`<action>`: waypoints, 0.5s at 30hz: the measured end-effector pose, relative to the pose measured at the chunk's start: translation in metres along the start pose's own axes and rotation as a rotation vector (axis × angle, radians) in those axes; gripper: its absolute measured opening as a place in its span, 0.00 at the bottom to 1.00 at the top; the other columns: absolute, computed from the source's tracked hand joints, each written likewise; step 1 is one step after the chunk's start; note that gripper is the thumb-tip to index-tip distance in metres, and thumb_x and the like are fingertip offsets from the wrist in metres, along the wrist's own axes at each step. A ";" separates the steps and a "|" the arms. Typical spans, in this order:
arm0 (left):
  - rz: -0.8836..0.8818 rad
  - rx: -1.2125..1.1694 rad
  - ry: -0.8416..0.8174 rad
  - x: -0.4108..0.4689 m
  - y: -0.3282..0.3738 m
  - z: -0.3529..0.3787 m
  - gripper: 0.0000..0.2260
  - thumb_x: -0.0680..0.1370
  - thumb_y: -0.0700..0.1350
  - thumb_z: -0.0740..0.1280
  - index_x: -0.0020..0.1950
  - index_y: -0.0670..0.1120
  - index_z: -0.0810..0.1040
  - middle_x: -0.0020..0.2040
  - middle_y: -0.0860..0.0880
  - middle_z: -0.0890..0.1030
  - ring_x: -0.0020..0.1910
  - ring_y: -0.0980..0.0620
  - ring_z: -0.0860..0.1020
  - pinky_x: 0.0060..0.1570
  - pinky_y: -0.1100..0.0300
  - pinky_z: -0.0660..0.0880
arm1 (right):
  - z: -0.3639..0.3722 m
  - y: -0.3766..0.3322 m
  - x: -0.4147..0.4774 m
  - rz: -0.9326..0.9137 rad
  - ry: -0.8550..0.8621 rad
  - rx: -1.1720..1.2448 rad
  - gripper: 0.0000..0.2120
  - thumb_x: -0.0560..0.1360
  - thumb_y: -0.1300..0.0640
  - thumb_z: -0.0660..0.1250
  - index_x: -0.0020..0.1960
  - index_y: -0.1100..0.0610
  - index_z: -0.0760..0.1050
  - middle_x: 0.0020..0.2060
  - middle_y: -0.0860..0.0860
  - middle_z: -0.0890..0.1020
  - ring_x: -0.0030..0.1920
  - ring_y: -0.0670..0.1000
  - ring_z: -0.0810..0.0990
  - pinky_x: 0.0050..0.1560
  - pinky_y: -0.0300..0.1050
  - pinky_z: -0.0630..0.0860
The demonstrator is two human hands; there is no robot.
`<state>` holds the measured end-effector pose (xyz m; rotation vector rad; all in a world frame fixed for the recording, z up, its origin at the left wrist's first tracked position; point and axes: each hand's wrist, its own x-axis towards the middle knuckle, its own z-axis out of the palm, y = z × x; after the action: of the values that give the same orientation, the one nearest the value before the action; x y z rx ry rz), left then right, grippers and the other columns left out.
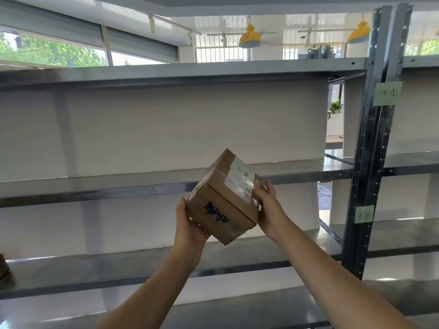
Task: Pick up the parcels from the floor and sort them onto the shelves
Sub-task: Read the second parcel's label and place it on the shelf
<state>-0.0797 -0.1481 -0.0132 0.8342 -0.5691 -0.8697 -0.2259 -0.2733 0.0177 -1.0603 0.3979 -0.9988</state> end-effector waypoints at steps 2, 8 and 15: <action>-0.025 -0.034 -0.019 0.002 -0.001 0.000 0.28 0.82 0.66 0.51 0.72 0.50 0.74 0.64 0.43 0.82 0.66 0.41 0.78 0.68 0.37 0.70 | -0.004 0.000 0.005 -0.011 0.018 0.021 0.19 0.81 0.52 0.63 0.71 0.45 0.65 0.59 0.48 0.80 0.62 0.49 0.77 0.72 0.57 0.67; -0.079 -0.086 -0.037 0.005 -0.003 -0.007 0.31 0.79 0.69 0.50 0.72 0.52 0.74 0.65 0.44 0.81 0.65 0.40 0.79 0.64 0.38 0.75 | -0.009 -0.002 0.014 -0.022 0.023 -0.046 0.32 0.76 0.52 0.70 0.75 0.44 0.60 0.68 0.48 0.76 0.69 0.48 0.71 0.76 0.57 0.56; -0.039 -0.003 -0.025 0.007 -0.006 -0.010 0.34 0.72 0.66 0.65 0.72 0.48 0.72 0.65 0.43 0.81 0.64 0.42 0.80 0.57 0.48 0.81 | -0.007 -0.012 0.018 -0.036 0.033 -0.022 0.48 0.72 0.56 0.76 0.79 0.41 0.48 0.71 0.51 0.71 0.65 0.49 0.75 0.72 0.59 0.67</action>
<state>-0.0715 -0.1523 -0.0233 0.8352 -0.5750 -0.9178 -0.2271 -0.2933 0.0277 -1.0754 0.4189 -1.0467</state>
